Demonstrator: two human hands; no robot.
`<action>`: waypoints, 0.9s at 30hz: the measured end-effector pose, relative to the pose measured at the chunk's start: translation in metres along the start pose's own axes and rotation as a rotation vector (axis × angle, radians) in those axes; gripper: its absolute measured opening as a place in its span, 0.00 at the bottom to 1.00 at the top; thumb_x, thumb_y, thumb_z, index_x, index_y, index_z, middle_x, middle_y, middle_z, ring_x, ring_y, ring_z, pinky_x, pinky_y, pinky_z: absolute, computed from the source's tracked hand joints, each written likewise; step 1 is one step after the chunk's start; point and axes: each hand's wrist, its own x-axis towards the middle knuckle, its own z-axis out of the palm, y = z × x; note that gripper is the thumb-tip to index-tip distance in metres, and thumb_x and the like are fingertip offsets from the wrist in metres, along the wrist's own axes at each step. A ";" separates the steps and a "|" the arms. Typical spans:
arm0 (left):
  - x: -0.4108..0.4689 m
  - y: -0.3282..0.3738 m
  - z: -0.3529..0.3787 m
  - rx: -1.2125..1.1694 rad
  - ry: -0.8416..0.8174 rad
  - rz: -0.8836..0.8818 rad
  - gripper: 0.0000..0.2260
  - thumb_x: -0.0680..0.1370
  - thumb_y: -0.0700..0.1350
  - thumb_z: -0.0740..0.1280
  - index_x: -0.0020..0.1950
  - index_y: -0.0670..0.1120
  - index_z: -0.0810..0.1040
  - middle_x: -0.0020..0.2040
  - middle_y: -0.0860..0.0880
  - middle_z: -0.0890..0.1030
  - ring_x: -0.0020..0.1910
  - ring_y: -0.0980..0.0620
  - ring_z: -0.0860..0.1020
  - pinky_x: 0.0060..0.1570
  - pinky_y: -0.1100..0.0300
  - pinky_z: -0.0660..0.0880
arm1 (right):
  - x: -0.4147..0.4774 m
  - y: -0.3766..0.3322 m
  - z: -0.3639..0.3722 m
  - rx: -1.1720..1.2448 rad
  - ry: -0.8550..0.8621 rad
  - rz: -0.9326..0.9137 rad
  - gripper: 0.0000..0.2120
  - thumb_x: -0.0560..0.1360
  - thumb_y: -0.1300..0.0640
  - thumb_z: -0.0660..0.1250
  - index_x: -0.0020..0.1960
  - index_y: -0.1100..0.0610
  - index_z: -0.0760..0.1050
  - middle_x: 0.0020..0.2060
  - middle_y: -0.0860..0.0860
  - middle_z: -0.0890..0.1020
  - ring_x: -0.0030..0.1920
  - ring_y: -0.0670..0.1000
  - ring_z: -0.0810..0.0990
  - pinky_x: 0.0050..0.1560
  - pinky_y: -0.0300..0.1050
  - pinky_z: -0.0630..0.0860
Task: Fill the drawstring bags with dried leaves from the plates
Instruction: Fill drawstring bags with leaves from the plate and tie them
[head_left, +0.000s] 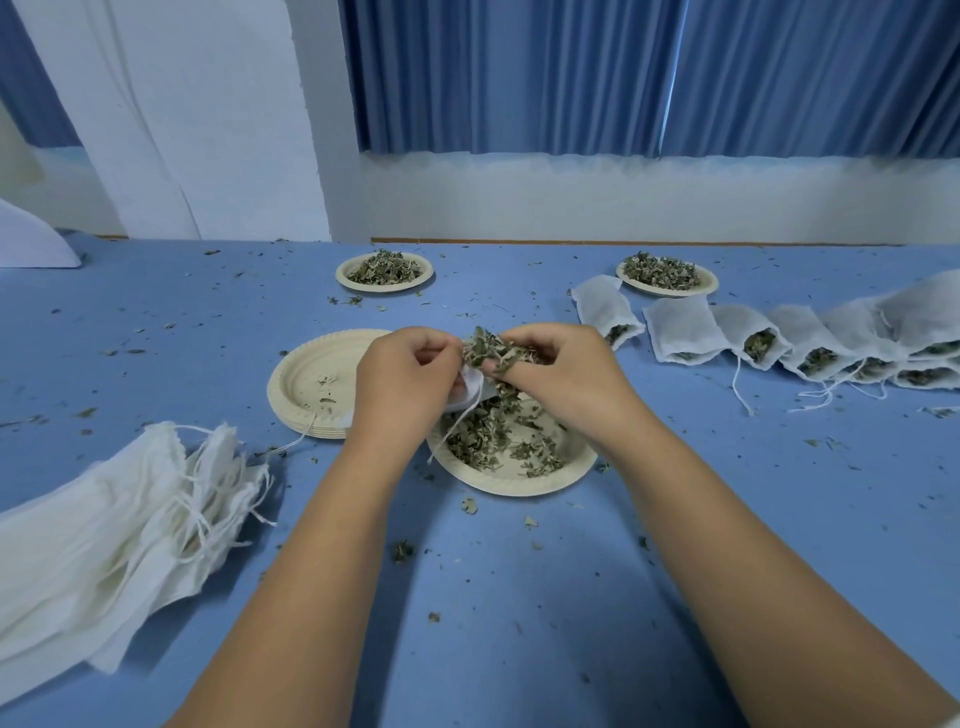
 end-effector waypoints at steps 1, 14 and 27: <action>0.000 0.000 0.001 -0.018 -0.002 -0.003 0.11 0.77 0.40 0.68 0.38 0.53 0.81 0.30 0.56 0.82 0.35 0.56 0.82 0.45 0.56 0.81 | 0.000 0.002 0.002 -0.027 0.016 0.017 0.07 0.71 0.59 0.75 0.48 0.51 0.84 0.39 0.44 0.85 0.40 0.45 0.82 0.43 0.38 0.79; -0.007 -0.002 0.016 0.147 -0.058 0.045 0.05 0.79 0.40 0.64 0.48 0.45 0.80 0.44 0.49 0.82 0.45 0.48 0.81 0.49 0.51 0.79 | 0.000 0.005 -0.005 0.007 -0.166 0.164 0.07 0.71 0.59 0.69 0.46 0.53 0.85 0.40 0.50 0.86 0.40 0.46 0.83 0.40 0.33 0.76; -0.003 -0.004 0.013 -0.141 -0.109 -0.052 0.08 0.80 0.38 0.64 0.44 0.48 0.79 0.39 0.46 0.80 0.34 0.52 0.81 0.43 0.55 0.82 | 0.001 0.013 0.009 0.392 0.014 0.305 0.03 0.74 0.61 0.72 0.45 0.56 0.85 0.39 0.53 0.85 0.37 0.46 0.79 0.35 0.34 0.76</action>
